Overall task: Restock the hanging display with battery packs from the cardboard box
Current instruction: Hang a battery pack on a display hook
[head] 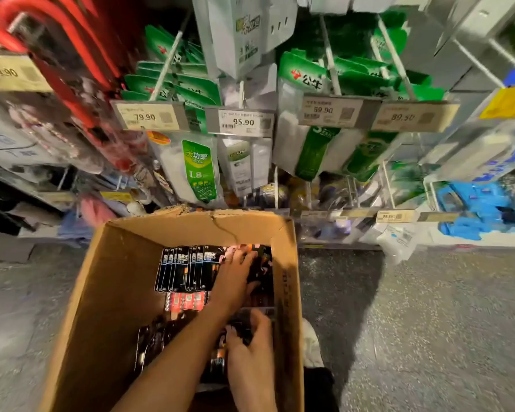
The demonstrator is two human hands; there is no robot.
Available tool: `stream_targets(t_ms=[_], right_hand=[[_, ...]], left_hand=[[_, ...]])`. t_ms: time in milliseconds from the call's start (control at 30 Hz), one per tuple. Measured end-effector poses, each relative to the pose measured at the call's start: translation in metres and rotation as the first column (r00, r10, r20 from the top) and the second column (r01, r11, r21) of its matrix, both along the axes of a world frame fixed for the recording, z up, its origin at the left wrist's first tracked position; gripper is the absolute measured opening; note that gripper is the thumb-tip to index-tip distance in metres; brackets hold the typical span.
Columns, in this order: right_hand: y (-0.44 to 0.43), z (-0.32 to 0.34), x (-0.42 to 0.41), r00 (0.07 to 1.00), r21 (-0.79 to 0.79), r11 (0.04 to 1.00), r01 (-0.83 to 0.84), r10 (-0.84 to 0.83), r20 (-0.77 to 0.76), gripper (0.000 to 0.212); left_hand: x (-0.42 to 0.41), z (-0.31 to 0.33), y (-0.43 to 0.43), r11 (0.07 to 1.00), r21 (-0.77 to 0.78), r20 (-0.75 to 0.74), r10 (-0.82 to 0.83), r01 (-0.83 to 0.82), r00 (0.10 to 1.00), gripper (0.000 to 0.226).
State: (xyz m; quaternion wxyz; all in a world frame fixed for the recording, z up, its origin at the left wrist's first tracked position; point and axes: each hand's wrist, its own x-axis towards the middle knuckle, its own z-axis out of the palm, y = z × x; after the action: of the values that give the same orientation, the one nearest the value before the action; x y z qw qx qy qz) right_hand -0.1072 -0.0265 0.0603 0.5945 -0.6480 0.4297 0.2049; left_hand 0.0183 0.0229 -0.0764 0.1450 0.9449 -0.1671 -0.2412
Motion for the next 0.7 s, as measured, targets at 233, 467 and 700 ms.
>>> stream_targets(t_ms=[233,467,700], right_hand=[[0.015,-0.007,-0.001,0.978,0.0,0.983,0.182,-0.18,-0.106,0.055],[0.02,-0.007,0.001,0.971,0.038,0.975,0.218,-0.213,-0.11,0.047],[0.019,-0.005,0.002,0.962,0.096,0.962,0.254,-0.242,-0.125,0.043]], left_hand=[[0.005,0.01,0.004,0.932,0.154,0.018,-0.335,0.328,0.942,0.085],[0.005,-0.01,0.021,0.886,0.189,0.004,-0.433,0.424,0.902,0.086],[0.003,-0.004,0.023,0.845,0.276,-0.048,-0.464,0.458,0.885,0.099]])
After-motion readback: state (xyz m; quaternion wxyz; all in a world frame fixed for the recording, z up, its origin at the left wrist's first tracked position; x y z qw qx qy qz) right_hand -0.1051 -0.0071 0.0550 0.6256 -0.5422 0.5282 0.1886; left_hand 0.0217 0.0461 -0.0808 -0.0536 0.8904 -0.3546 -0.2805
